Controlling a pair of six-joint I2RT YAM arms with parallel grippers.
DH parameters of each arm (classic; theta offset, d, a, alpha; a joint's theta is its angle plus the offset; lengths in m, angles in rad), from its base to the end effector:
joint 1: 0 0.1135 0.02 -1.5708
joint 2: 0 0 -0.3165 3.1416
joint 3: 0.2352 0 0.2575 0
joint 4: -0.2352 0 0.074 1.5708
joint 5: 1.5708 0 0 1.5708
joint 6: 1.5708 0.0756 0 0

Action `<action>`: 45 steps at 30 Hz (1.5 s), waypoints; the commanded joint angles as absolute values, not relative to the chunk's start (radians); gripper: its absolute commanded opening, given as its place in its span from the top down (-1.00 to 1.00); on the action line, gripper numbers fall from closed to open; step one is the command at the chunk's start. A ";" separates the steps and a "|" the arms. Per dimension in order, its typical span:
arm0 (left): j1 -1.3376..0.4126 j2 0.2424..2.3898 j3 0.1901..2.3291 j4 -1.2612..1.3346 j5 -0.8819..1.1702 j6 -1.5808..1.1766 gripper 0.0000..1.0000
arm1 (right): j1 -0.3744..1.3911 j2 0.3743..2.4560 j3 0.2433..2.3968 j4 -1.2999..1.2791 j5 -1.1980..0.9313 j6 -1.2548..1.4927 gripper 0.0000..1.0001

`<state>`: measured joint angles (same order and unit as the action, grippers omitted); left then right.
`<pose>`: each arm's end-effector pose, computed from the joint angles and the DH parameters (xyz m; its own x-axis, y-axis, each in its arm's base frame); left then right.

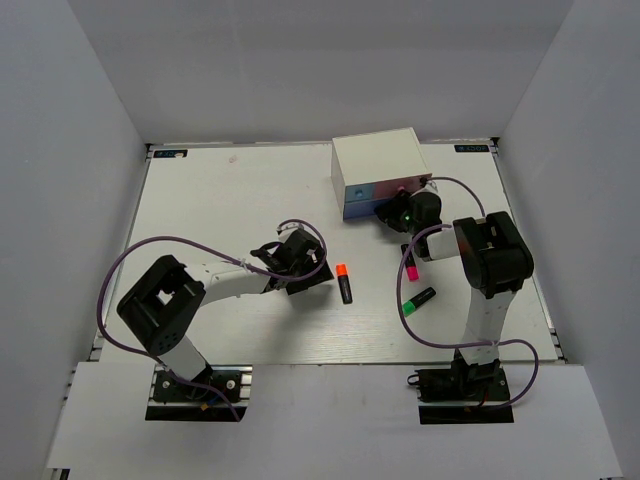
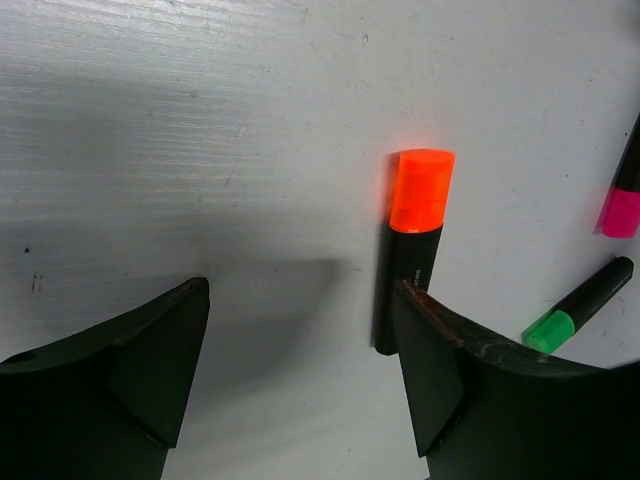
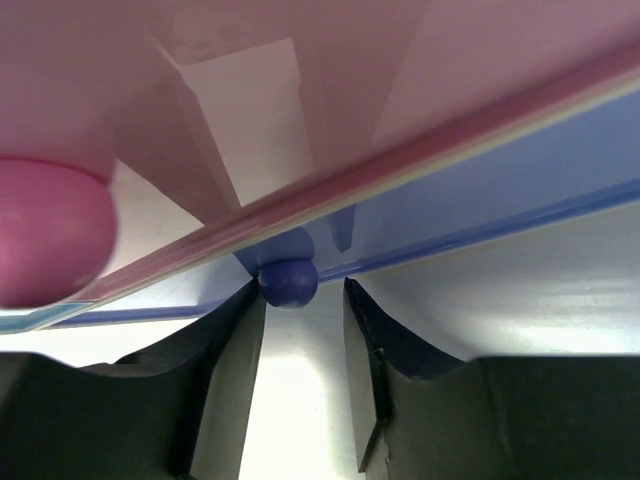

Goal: Sort the stationery into containers
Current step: Open the drawer

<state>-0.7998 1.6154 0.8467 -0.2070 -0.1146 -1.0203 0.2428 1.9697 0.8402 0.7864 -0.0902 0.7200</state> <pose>0.2427 -0.2374 0.1753 -0.8710 -0.3185 -0.3740 -0.1424 0.8924 -0.4282 0.4301 0.1135 0.1541 -0.4577 0.5632 -0.6880 -0.0266 0.7648 0.6437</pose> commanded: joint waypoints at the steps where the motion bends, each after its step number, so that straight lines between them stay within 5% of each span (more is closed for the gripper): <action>1: -0.796 1.618 0.877 -0.206 -0.107 -1.011 -0.67 | 0.242 1.968 0.893 0.877 -0.064 0.683 0.16; 12: -0.796 1.637 0.896 -0.215 -0.107 -1.002 -0.67 | 0.241 1.951 0.888 0.913 -0.066 0.615 0.22; 24: -0.796 1.637 0.905 -0.215 -0.107 -1.002 -0.67 | 0.241 1.937 0.865 0.960 -0.170 0.529 0.69; 45: -0.796 1.618 0.916 -0.196 -0.107 -1.002 -0.68 | 0.244 1.691 0.533 0.954 -0.250 0.491 0.80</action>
<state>-0.7998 1.6440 0.8783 -0.2089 -0.1139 -1.0096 0.2371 1.7550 0.5694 0.8814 -0.2043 0.5125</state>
